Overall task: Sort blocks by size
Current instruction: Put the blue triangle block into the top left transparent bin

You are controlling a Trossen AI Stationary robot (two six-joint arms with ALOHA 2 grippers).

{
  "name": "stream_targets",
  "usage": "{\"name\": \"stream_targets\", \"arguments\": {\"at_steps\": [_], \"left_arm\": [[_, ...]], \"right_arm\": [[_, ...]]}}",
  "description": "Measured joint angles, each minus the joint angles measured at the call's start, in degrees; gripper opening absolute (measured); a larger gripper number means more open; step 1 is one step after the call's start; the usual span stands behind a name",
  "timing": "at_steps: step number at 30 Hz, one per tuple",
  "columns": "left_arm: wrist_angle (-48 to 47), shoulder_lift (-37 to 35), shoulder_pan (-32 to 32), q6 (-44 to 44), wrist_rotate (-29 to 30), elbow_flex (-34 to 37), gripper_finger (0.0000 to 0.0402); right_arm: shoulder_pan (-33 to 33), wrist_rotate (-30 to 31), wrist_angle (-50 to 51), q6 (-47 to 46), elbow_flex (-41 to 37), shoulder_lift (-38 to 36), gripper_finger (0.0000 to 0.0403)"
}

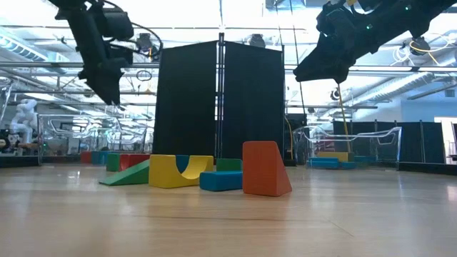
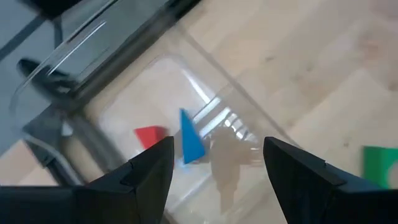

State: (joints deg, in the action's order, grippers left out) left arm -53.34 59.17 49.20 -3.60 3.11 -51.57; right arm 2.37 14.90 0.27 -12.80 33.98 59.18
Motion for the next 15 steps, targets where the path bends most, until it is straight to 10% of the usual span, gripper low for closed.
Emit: {"name": "stream_targets", "arguments": {"at_steps": [15], "left_arm": [[10.06,-0.63,-17.39,4.75,-6.09,0.0,0.0248]], "right_arm": [[0.0,0.0,0.0,-0.02,0.0,0.0,0.0153]]}}
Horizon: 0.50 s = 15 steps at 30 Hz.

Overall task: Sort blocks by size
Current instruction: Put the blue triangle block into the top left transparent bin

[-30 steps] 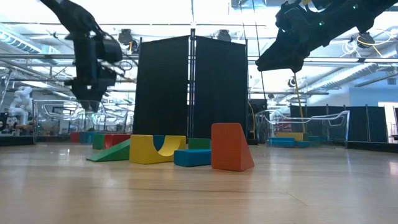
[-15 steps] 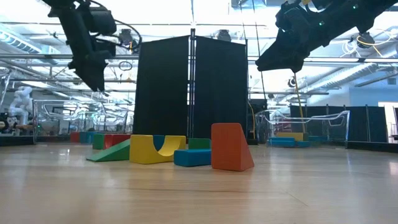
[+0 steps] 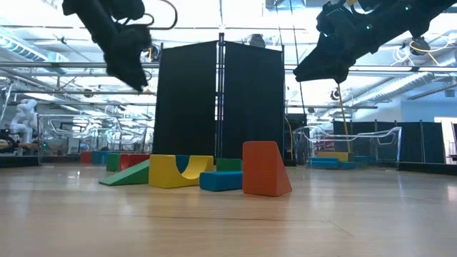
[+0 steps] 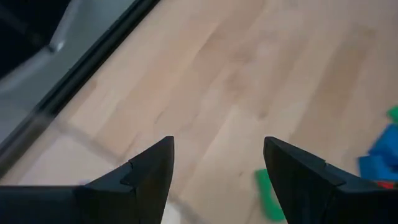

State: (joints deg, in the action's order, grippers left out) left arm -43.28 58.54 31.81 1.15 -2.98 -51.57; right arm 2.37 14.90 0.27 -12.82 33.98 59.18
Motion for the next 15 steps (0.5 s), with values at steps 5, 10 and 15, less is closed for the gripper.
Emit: {"name": "stream_targets", "arguments": {"at_steps": [5,10,15], "left_arm": [[6.04,0.0,-6.07,0.0,0.0,0.0,0.0248],[11.03,0.12,-11.41,0.0,0.02,0.0,0.0248],[14.89,1.99,-16.28,0.0,0.02,0.0,0.0248]], "right_arm": [[0.0,0.0,0.0,0.0,0.0,0.0,0.0153],[0.0,-0.01,0.0,0.03,0.0,0.0,0.0153],[0.0,-0.02,0.0,0.19,0.0,0.0,0.0153]]}}
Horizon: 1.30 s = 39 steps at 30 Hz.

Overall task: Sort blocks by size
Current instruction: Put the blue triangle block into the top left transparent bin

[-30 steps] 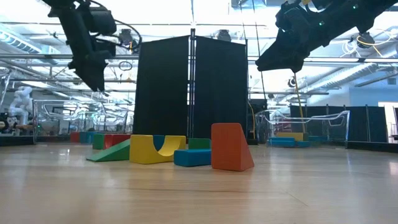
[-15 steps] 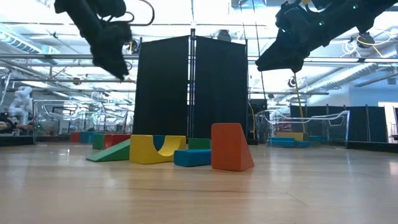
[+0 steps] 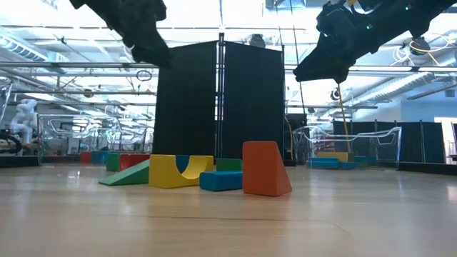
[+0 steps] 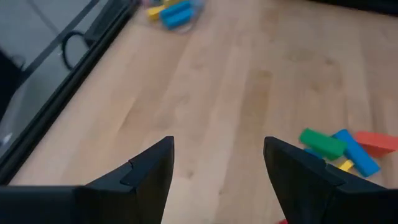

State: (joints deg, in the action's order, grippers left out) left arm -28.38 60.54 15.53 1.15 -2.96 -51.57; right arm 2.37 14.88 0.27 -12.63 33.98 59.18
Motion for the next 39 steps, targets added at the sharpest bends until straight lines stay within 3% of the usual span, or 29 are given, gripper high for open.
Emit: {"name": "stream_targets", "arguments": {"at_steps": [11,29,39], "left_arm": [[9.73,10.37,-9.49,-0.02,0.33,1.32,0.0248],[18.7,29.32,-22.99,0.17,9.73,1.33,0.0248],[18.63,33.77,-27.73,2.26,12.73,1.36,0.0248]], "right_arm": [[0.0,0.0,0.98,0.02,0.0,0.0,0.0153],[0.0,0.0,1.51,-0.04,0.0,0.0,0.0153],[0.0,0.0,1.49,-0.19,0.0,-0.01,0.0153]]}}
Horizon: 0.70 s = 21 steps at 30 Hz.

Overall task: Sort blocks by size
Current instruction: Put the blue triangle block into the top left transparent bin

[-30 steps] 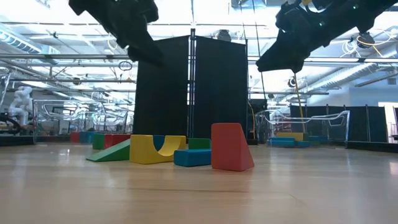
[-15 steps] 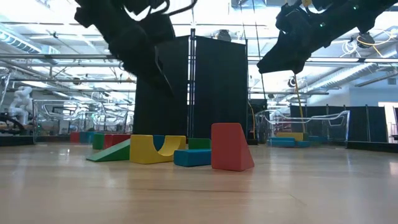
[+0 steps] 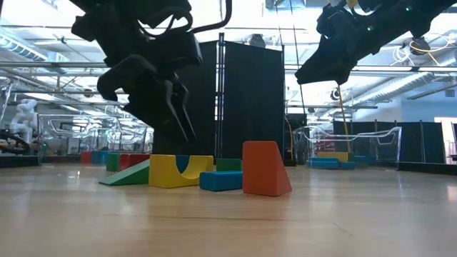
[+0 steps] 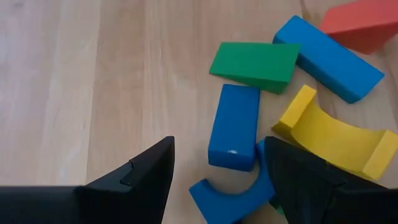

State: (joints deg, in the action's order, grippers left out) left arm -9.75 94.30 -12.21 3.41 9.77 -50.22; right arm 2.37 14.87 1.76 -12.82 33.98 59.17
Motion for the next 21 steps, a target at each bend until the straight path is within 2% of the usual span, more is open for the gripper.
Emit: {"name": "stream_targets", "arguments": {"at_steps": [9,16,21], "left_arm": [[-6.26,0.0,-1.34,1.89,5.53,0.0,0.0248],[-9.62,-0.02,-1.34,2.82,7.13,-0.02,0.0248],[-14.04,-0.07,-1.27,3.86,11.88,-0.09,0.0248]], "right_arm": [[0.0,0.0,0.0,0.0,0.0,0.01,0.0153],[0.0,0.0,0.0,0.0,0.0,0.01,0.0153],[0.0,0.0,0.0,0.0,0.0,0.01,0.0153]]}}
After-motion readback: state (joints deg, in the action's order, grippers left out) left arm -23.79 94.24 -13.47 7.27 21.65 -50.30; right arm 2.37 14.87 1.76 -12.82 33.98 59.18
